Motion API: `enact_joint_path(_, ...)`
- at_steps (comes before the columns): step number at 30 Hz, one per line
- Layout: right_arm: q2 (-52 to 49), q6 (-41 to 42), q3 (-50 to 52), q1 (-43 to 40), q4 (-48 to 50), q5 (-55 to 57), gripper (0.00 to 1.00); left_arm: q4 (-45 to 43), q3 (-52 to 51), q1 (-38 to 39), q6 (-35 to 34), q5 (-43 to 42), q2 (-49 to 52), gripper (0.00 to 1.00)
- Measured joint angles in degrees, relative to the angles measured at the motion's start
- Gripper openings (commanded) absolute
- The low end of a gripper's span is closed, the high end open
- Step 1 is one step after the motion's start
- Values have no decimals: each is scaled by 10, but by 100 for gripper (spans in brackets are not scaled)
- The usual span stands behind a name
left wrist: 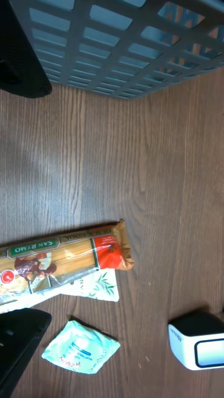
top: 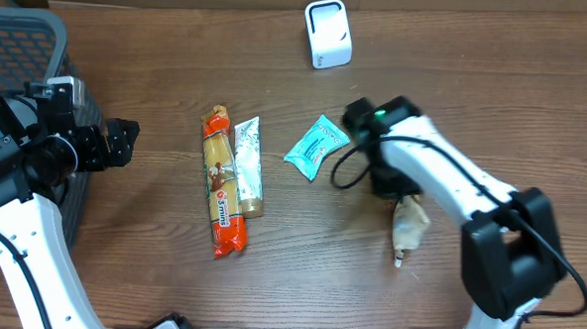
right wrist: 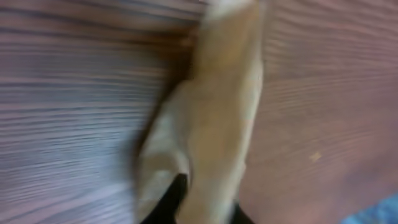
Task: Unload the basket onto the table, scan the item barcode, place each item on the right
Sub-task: 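Grasp the bag edge with the right gripper and lift it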
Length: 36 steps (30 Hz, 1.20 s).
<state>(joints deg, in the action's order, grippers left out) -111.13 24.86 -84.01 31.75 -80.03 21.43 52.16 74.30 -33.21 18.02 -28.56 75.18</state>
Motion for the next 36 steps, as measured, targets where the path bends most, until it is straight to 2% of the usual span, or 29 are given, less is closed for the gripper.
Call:
enact_joint_path(1, -5, 1, -3, 13, 14, -10, 56, 0, 0, 0, 0, 0, 0, 99)
enact_joint_path(2, -8, -1, -4, 22, 24, -21, 73, 0, 0, 0, 0, 0, 0, 100)
enact_joint_path(4, -11, 2, -5, 43, 42, -48, 79, 0, 0, 0, 0, 0, 0, 99)
enact_joint_path(13, -11, -24, -53, 50, 50, -166, 80, 0, 0, 0, 0, 0, 0, 100)
enact_joint_path(19, 4, -63, -109, -1, 57, -248, 77, 0, 0, 0, 0, 0, 0, 100)
enact_joint_path(26, 162, -132, -120, -194, 28, -388, 73, 0, 0, 0, 0, 0, 0, 99)
enact_joint_path(28, 235, -162, -123, -282, -18, -418, 77, 0, 0, 0, 0, 0, 0, 100)
enact_joint_path(32, 312, -203, -121, -383, -65, -442, 82, 0, 0, 0, 0, 0, 0, 99)
enact_joint_path(36, 372, -262, -56, -491, -68, -489, 83, 0, 0, 0, 0, 0, 0, 100)
